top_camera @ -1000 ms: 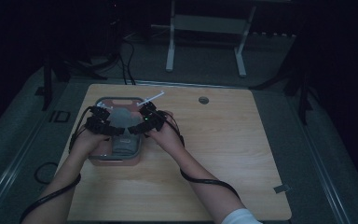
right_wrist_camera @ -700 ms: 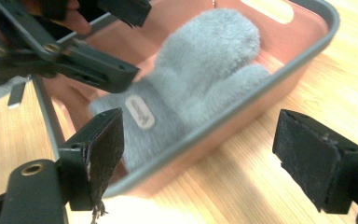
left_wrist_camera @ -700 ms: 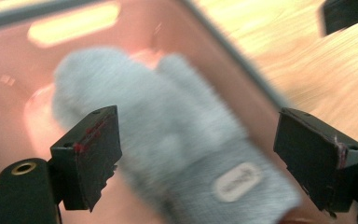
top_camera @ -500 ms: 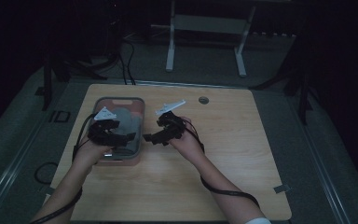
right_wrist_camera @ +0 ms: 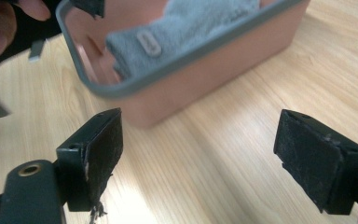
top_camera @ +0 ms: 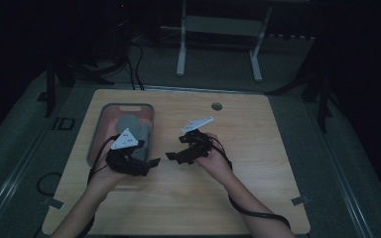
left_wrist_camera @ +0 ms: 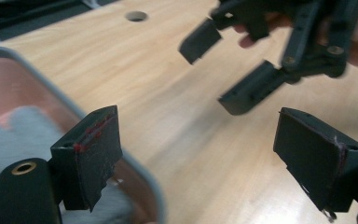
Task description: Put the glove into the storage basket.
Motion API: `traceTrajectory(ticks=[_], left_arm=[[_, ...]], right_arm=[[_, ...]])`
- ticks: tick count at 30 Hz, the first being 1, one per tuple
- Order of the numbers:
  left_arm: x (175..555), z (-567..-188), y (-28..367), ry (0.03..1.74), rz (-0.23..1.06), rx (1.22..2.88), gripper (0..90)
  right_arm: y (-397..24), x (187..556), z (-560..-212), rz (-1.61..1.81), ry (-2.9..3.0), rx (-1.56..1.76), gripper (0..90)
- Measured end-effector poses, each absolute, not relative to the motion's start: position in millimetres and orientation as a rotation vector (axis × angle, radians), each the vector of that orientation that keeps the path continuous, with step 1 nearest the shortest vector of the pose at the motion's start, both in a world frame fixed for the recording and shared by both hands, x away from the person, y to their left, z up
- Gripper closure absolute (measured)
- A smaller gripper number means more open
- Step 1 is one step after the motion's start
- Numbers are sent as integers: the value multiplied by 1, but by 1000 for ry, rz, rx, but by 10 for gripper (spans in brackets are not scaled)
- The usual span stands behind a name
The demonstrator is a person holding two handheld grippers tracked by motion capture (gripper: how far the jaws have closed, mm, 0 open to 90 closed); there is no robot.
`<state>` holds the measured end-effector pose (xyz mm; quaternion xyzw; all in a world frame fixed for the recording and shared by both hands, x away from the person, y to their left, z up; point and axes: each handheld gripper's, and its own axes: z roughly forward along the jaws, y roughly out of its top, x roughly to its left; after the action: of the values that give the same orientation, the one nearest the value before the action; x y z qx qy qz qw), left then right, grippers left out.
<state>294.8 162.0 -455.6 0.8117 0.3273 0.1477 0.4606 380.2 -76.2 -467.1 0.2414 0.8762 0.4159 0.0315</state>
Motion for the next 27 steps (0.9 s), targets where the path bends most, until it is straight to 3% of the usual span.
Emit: traceTrajectory(ticks=[17,27], left_arm=[[265,-479,118,570,247,2038,154],[263,-505,97,547,155,2081,154]], right_arm=[[-126,366,-491,1235,2699,716,154],[-146,354,-512,1203,2731,637,147]])
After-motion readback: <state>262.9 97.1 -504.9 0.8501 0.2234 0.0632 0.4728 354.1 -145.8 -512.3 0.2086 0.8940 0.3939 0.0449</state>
